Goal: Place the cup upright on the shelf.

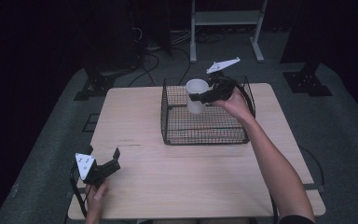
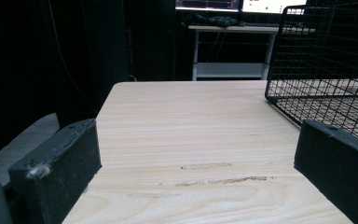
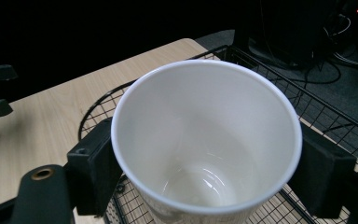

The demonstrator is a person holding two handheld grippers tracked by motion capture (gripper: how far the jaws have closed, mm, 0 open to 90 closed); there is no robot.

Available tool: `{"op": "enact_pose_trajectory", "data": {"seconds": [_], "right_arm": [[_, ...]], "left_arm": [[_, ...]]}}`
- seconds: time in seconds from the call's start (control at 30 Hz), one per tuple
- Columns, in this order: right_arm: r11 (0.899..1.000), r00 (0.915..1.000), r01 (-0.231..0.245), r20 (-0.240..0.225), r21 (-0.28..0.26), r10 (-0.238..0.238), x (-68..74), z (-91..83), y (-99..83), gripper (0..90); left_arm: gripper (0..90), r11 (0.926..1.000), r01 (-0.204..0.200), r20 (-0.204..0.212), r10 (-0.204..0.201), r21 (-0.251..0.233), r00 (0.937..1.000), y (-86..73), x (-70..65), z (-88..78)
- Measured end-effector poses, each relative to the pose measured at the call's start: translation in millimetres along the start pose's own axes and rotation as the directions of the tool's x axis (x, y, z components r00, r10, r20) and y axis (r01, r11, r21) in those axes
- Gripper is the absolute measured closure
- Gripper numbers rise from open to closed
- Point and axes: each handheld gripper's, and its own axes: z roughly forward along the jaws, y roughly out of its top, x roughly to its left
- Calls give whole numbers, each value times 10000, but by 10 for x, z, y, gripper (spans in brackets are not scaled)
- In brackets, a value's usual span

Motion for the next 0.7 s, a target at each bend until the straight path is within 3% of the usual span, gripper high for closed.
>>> {"op": "enact_pose_trajectory", "data": {"seconds": [0.27, 0.7], "right_arm": [[9991, 9992, -399, -85, 163, 400, -129, 176, -103, 196], [9961, 9982, -600, -38, 642, 604, -242, 433, -242, 196]], "left_arm": [[0, 10000, -7, 6, 7, 3, 10000, 0, 1, -1], [0, 10000, 52, -40, -52, 11, 10000, 0, 4, 2]]}}
